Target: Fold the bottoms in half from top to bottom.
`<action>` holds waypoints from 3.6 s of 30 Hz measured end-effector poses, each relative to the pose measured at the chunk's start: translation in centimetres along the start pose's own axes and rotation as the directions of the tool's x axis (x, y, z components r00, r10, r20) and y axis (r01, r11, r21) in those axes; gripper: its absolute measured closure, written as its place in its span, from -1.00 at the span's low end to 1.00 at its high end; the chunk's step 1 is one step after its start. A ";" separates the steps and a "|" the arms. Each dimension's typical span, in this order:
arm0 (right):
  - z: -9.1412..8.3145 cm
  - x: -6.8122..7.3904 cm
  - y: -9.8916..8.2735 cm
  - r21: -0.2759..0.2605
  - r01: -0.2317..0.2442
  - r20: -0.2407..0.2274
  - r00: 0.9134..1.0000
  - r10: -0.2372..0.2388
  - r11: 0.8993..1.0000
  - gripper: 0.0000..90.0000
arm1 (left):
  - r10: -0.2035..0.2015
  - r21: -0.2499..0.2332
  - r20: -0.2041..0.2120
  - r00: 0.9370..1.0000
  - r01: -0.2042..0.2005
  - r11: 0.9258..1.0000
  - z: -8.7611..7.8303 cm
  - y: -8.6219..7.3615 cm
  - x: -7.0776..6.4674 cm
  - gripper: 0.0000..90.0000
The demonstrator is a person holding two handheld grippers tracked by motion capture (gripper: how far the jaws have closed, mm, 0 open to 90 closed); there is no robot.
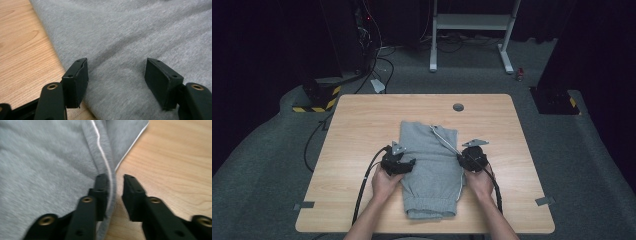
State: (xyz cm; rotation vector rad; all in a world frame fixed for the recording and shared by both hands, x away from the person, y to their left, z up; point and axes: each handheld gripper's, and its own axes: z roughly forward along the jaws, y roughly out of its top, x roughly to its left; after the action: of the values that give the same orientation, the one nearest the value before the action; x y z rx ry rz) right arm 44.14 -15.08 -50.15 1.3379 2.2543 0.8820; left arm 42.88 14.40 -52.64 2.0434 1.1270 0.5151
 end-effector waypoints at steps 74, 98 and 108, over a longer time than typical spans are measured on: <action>-0.9 0.2 4.2 -0.131 0.062 0.020 0.998 -0.060 0.989 0.66 | -0.018 0.011 -0.068 0.998 0.019 1.000 -0.3 1.2 1.2 -0.11; -0.7 2.5 -1.3 -0.051 0.128 -0.100 0.986 -0.133 0.990 0.59 | 0.010 0.097 0.058 0.998 -0.016 0.995 -0.4 1.2 -0.1 -0.18; 1.0 1.4 0.4 -0.036 0.100 -0.022 0.995 -0.101 0.994 0.54 | 0.011 0.096 0.014 1.000 -0.012 0.995 0.8 3.2 0.9 -0.19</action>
State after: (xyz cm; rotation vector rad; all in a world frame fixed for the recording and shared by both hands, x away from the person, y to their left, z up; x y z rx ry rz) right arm 44.33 -13.37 -50.64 1.1937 2.2914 0.9017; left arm 45.66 13.74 -50.70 2.1335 1.1527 0.4602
